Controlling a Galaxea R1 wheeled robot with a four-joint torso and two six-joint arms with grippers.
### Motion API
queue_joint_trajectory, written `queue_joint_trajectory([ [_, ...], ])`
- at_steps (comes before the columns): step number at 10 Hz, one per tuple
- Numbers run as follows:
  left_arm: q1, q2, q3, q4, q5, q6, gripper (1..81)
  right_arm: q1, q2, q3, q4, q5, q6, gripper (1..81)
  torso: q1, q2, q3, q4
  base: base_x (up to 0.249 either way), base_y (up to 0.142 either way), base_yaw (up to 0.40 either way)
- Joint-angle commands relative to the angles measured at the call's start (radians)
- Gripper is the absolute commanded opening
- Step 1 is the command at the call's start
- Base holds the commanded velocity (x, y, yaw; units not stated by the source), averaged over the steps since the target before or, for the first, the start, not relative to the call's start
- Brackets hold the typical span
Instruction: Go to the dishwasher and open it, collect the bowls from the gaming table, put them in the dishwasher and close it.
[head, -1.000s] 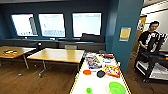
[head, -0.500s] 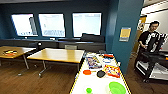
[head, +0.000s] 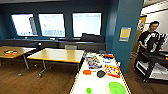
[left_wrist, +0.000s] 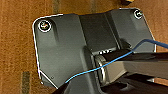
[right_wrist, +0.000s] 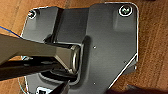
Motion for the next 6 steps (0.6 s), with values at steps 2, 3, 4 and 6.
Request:
queue_joint_trajectory([
  [2, -0.056, 0.002, 0.001, -0.002, 0.052, 0.002, 81.1, 0.019, -0.270, 0.399, 0.012, 0.073, 0.008, 81.1, 0.000, 0.000, 0.000, 0.000, 0.000, 0.000, 0.000],
  [3, -0.057, 0.004, 0.001, -0.002, 0.052, 0.002, 81.1, 0.020, -0.347, 0.502, 0.014, 0.085, 0.034, 81.1, 0.000, 0.000, 0.000, 0.000, 0.000, 0.000, 0.000],
  [4, -0.059, 0.005, 0.002, -0.003, 0.052, 0.002, 81.1, 0.026, -0.416, 0.588, 0.012, 0.085, 0.080, 81.1, 0.000, 0.000, 0.000, 0.000, 0.000, 0.000, 0.000],
  [6, -0.060, 0.010, 0.001, -0.005, 0.053, 0.002, 81.1, 0.034, -0.568, 0.776, 0.009, 0.090, 0.105, 81.1, 0.000, 0.000, 0.000, 0.000, 0.000, 0.000, 0.000],
])
